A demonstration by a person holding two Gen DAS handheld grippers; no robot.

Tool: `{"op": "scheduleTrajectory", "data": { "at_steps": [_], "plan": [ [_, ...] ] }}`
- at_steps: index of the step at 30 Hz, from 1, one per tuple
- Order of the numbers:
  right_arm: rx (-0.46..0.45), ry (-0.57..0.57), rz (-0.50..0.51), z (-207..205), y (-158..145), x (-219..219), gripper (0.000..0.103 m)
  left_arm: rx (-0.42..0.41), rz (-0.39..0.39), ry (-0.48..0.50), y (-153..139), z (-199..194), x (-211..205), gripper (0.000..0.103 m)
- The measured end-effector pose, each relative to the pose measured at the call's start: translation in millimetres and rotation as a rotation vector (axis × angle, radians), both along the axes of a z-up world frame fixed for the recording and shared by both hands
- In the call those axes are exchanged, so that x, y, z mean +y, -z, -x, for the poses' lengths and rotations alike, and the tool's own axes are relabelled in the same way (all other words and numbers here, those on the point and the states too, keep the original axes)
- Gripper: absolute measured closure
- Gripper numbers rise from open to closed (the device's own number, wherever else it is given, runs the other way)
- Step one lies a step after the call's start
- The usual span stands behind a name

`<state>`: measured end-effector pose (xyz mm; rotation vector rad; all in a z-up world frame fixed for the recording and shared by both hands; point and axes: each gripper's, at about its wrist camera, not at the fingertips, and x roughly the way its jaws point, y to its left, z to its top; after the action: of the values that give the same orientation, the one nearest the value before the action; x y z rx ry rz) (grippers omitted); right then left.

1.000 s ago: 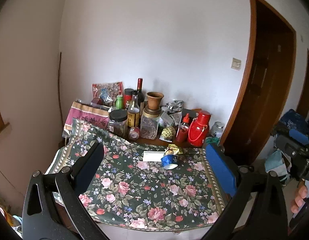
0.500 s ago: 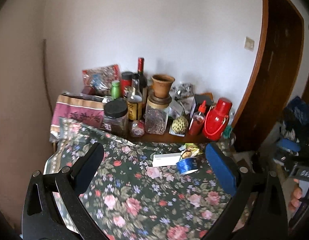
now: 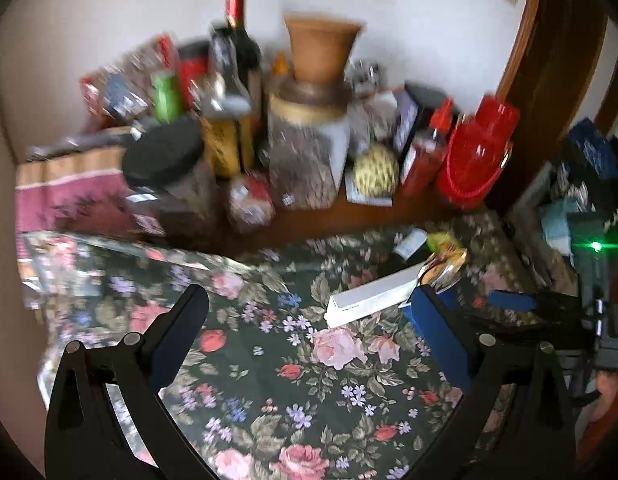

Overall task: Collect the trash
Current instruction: 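Grasp the white strip with the left tool while the right tool grasps the blue Lucky cup, then lift the white strip and blue Lucky cup off the table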

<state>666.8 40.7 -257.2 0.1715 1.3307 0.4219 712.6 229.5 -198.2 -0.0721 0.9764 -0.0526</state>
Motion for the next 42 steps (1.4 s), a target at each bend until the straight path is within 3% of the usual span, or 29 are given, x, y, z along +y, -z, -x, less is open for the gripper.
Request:
{"op": "scheduleTrajectory", "data": {
  "at_steps": [5,8,14,20,23,25,28,33,42],
  "plan": [
    [0.049,-0.039,0.012,-6.7,23.1,11.3,0.042,0.079,0.062,0.088,40.9,-32.5,-6.7,0.001],
    [0.044,-0.052,0.006,-0.7,19.2,7.5,0.044,0.109,0.072,0.167,59.1,-48.2,-21.1,0.001],
    [0.089,0.051,0.010,28.9,10.0,-33.5,0.044,0.154,0.029,0.287,87.6,-63.9,-51.4,0.003],
    [0.109,0.147,0.014,50.2,0.1,-81.3,0.045,0.231,0.083,0.366,112.7,-71.9,-73.8,0.027],
    [0.092,0.153,0.018,52.5,-7.0,-90.8,0.045,0.250,0.050,0.371,118.3,-69.5,-83.5,0.048],
    [0.077,0.156,0.011,54.9,-12.8,-95.6,0.045,0.271,0.055,0.368,120.5,-66.8,-88.0,0.070],
    [0.047,0.164,0.006,61.0,-24.5,-105.2,0.045,0.295,0.099,0.378,115.9,-56.1,-92.3,0.081],
    [-0.016,0.152,-0.001,59.3,-43.6,-97.7,0.045,0.269,0.099,0.360,94.4,-33.0,-98.3,0.087],
    [-0.175,0.112,-0.065,76.8,-100.7,-120.0,0.045,0.079,0.134,0.163,14.7,5.2,-94.6,0.087]
  ]
}}
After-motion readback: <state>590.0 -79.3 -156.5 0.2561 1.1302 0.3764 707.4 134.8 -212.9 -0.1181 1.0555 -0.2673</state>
